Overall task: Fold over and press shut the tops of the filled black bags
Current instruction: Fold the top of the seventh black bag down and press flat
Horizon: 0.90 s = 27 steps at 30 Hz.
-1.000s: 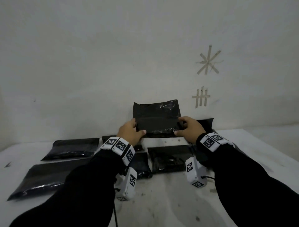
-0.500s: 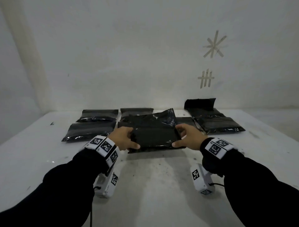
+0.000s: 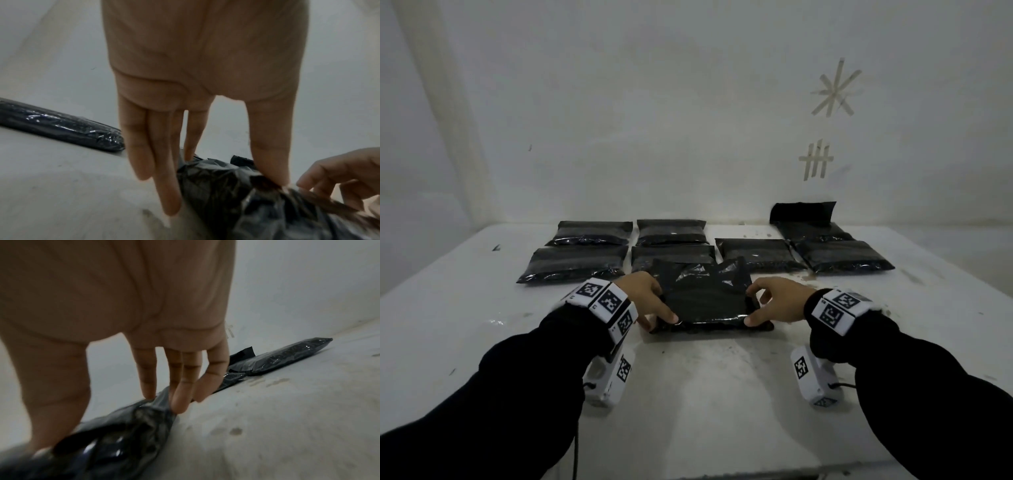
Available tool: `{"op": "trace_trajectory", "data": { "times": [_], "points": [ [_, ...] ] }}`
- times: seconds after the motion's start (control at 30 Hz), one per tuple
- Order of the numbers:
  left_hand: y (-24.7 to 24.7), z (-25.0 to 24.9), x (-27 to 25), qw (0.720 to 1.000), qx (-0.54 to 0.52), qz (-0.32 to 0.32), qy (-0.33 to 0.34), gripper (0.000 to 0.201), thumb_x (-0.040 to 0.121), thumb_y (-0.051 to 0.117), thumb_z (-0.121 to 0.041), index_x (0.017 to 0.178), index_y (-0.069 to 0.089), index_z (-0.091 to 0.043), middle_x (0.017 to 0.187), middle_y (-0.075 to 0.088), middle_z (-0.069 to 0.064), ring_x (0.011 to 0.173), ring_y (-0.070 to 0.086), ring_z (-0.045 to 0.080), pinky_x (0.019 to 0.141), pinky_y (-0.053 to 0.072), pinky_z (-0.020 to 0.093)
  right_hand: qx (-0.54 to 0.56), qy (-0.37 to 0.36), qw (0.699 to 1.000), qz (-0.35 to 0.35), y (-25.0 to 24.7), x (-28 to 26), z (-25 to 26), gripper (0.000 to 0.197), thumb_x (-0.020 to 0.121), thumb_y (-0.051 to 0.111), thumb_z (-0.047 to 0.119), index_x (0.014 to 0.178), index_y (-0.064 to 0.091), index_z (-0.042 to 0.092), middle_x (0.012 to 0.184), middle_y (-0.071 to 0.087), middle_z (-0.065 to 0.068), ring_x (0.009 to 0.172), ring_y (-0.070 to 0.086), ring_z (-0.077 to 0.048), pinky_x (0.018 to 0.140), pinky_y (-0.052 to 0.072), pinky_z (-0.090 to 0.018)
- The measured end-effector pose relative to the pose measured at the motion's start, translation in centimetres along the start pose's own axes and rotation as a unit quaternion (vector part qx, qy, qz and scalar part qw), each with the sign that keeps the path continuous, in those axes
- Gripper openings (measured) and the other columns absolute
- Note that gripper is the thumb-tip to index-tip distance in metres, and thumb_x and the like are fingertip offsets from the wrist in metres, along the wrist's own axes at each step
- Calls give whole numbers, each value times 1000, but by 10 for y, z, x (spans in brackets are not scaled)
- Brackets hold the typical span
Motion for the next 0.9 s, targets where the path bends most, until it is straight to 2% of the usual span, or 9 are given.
{"op": "trace_trajectory", "data": {
  "times": [0.1, 0.17, 0.23, 0.37, 0.47, 0.57, 0.77, 0.83, 0.9],
  "points": [
    [-16, 4, 9, 998, -40, -52, -25, 51, 76, 76, -37, 112, 62, -4, 102, 64, 5, 69, 67, 14, 47, 45, 16, 35, 15, 999, -1, -18, 11, -4, 58, 80, 72, 37, 130, 51, 17, 120, 57, -7, 94, 57, -19, 75, 51, -30],
    [-25, 6, 19, 991, -96, -87, -44, 35, 79, 74, -33, 93, 65, -3, 86, 64, 6, 60, 65, 10, 40, 42, 17, 57, 29, 998, -20, -33, 22, -8, 54, 84, 69, 33, 129, 52, 10, 117, 61, -10, 88, 60, -20, 71, 52, -28],
    [-28, 8, 31, 982, -143, -109, -61, 22, 83, 71, -23, 83, 62, -3, 79, 63, 7, 48, 61, 8, 33, 39, 14, 89, 44, 995, -33, -43, 33, -10, 43, 87, 67, 27, 123, 57, 4, 105, 63, -9, 78, 61, -17, 64, 50, -25],
    [-25, 9, 52, 974, -169, -133, -76, 33, 84, 68, -9, 112, 57, 5, 98, 64, 17, 58, 56, 17, 32, 42, 15, 151, 79, 985, -19, -37, 54, -12, 32, 86, 68, 16, 109, 61, -5, 87, 58, -12, 57, 60, -13, 51, 43, -21],
    [-20, 14, 63, 974, -161, -115, -111, 12, 82, 69, -3, 82, 60, 5, 76, 63, 14, 55, 57, 17, 29, 38, 14, 156, 114, 981, 11, -19, 67, -13, 24, 85, 69, 13, 100, 62, -5, 70, 64, -12, 56, 59, -17, 46, 42, -21],
    [-20, 20, 70, 974, -147, -109, -131, 21, 78, 74, -5, 65, 57, -4, 62, 59, 8, 54, 57, 15, 31, 37, 16, 196, 153, 969, 9, -10, 73, -21, 14, 84, 69, 6, 76, 58, 3, 40, 57, -4, 36, 53, -10, 33, 36, -14],
    [-20, 24, 68, 973, -147, -102, -142, 23, 76, 77, -8, 65, 56, -5, 53, 59, 6, 32, 52, 8, 30, 35, 13, 261, 164, 951, -5, -12, 69, -28, 21, 87, 66, 9, 68, 57, 9, 34, 49, 1, 25, 35, -6, 31, 26, -9],
    [-19, 27, 70, 973, -153, -108, -135, 21, 76, 77, -11, 71, 58, -3, 66, 61, 8, 45, 57, 11, 35, 41, 16, 278, 158, 947, -17, -14, 67, -26, 18, 88, 64, 11, 71, 57, 8, 43, 54, -2, 34, 39, -8, 32, 28, -12],
    [-20, 26, 69, 965, -196, -132, -115, 25, 77, 75, -9, 94, 60, 0, 86, 63, 14, 57, 57, 15, 42, 46, 17, 317, 142, 937, -31, -14, 67, -21, 15, 89, 61, 8, 75, 57, 7, 57, 56, -7, 38, 49, -9, 32, 33, -13]
  ]
}}
Point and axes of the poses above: each hand's wrist, its own x-axis towards the middle knuckle, its own y-axis out of the palm, z = x × y, the point moved 7 cm from there along x, towards the middle knuckle
